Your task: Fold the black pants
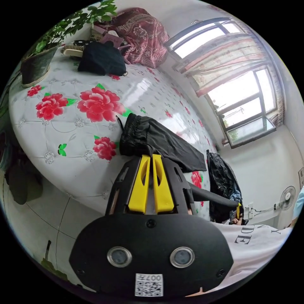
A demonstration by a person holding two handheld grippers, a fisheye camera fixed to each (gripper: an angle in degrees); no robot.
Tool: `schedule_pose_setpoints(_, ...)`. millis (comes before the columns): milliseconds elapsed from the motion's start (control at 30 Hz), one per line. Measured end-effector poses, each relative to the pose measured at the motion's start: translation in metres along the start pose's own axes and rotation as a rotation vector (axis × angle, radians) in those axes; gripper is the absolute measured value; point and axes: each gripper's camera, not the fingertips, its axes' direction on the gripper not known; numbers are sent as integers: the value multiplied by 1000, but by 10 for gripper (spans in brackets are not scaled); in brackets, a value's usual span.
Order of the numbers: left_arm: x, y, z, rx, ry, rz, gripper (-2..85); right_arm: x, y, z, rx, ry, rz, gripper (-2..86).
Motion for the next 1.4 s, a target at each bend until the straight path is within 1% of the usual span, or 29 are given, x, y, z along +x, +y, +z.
schedule_pose_setpoints(67,-10,2,5,-13,-2,-68,-10,11,3,16,-38,49,36,-3)
schedule_pose_setpoints(133,-13,1,4,-4,33,-103,-10,17,4,25,-21,24,58,-3)
schedule_pose_setpoints(233,-6,-8,-2,25,35,-103,-9,18,-4,44,0,27,53,-3)
schedule_pose_setpoints(400,10,-41,10,40,35,-114,-9,17,-42,90,1,43,33,-3)
schedule_pose_setpoints(500,17,-70,35,38,37,-156,-8,16,-80,140,-13,59,61,-2)
schedule_pose_setpoints(600,29,-108,73,23,-32,-185,-3,5,-128,217,-79,161,32,-1)
schedule_pose_setpoints(633,35,-124,91,24,-64,-194,3,2,-148,255,-106,198,25,0)
schedule_pose_setpoints(733,43,-162,143,41,-133,-207,45,9,-188,355,-123,245,-2,6)
schedule_pose_setpoints(767,44,-172,158,48,-158,-227,60,21,-198,392,-141,214,13,11)
schedule_pose_setpoints(800,46,-176,163,58,-170,-230,64,28,-202,409,-162,193,28,13)
schedule_pose_setpoints(867,53,-187,169,91,-206,-195,78,50,-203,458,-241,140,88,19)
schedule_pose_setpoints(900,55,-188,169,89,-211,-177,81,52,-199,467,-258,134,82,20)
schedule_pose_setpoints(1000,67,-178,169,48,-291,-61,85,45,-161,495,-398,54,-39,25)
schedule_pose_setpoints(1067,71,-152,169,9,-370,-1,87,27,-103,505,-573,-55,-142,28)
schedule_pose_setpoints(1100,70,-144,169,2,-383,5,87,21,-84,506,-617,-83,-173,29)
schedule_pose_setpoints(1133,68,-128,168,-10,-408,1,88,8,-48,507,-711,-129,-228,31)
schedule_pose_setpoints(1167,67,-113,167,-14,-434,0,89,-7,-13,510,-814,-159,-281,34)
schedule_pose_setpoints(1200,68,-107,167,-12,-447,5,89,-14,4,512,-860,-168,-307,36)
schedule_pose_setpoints(1267,73,-87,172,-7,-479,62,91,-46,66,521,-1024,-206,-427,42)
schedule_pose_setpoints(1400,85,-87,201,-66,-553,174,92,-85,126,546,-1160,-243,-606,45)
